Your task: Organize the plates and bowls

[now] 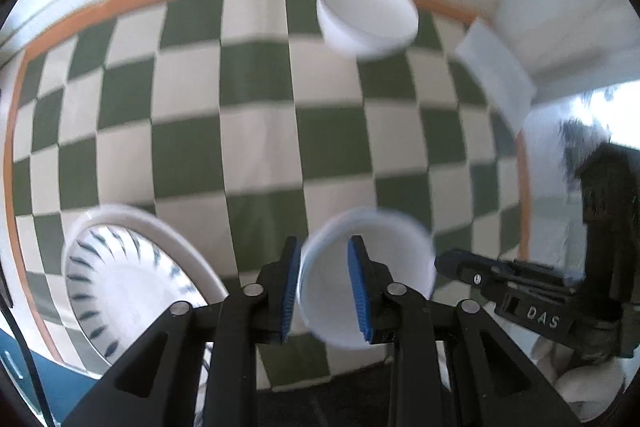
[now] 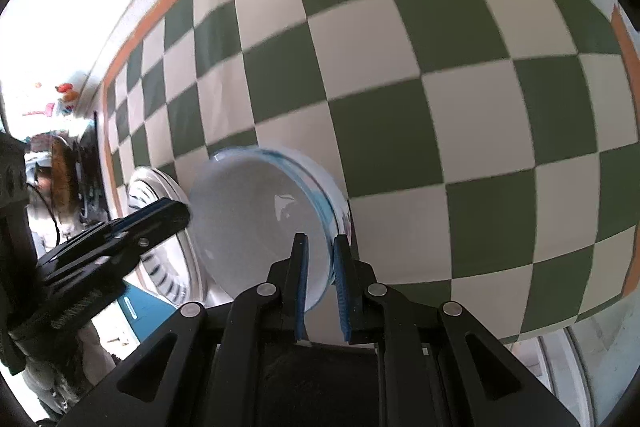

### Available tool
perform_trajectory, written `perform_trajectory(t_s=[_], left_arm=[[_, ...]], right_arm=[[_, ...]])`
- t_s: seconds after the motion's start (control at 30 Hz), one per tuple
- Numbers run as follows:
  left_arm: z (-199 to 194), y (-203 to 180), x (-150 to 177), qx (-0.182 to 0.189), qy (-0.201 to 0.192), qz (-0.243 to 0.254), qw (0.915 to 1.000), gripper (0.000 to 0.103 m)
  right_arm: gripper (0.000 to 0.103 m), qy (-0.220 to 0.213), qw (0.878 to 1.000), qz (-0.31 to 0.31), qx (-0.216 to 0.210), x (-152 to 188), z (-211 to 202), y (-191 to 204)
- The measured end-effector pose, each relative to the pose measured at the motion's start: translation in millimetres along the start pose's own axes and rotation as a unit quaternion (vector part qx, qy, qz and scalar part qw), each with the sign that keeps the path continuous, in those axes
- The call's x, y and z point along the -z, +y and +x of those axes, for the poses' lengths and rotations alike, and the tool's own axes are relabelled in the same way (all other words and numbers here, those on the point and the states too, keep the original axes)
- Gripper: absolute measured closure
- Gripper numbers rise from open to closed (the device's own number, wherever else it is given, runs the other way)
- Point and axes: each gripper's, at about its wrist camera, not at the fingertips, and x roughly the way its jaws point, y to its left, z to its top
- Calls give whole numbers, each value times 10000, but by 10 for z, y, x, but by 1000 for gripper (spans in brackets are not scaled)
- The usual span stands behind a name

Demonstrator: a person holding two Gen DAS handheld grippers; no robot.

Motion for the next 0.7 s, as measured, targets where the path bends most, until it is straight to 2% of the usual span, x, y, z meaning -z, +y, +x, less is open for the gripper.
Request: perform_trajectory(t_s=[0.03, 0.1, 0.13, 0.17, 0.2, 0.3, 0.4, 0.57, 0.7], left_arm=[[-38, 25, -79, 10, -82, -51, 10000, 71], [-97, 75, -342, -44, -279, -188, 9994, 70], [-102, 92, -454, -39, -339, -240, 9991, 70], [-102, 101, -563, -46, -398, -293, 9988, 70], [-107, 120, -682, -40, -448, -333, 9984, 70], [-69, 117, -1019, -108, -527, -361, 9979, 70], [31, 81, -1289, -186, -497, -296, 9982, 70], [274, 75, -1616, -347, -351, -261, 9984, 70], [497, 79, -1771, -337, -156, -283, 9989, 70]], right_arm=[[83, -94, 9999, -12, -80, -50, -76, 8], [55, -390, 9987, -31, -325, -176, -235, 17], [46, -688, 9962, -129, -512, -267, -345, 33], [26, -913, 9940, -227, -560, -343, -429, 52], [16, -1142, 9914, -379, -515, -454, -521, 90], [10, -1363, 9878, -635, -405, -743, -642, 157], [9, -1497, 9863, -642, -253, -1106, -703, 169], [9, -1483, 9871, -589, -90, -1629, -654, 151], [9, -1361, 9893, -514, 50, -2020, -510, 97]])
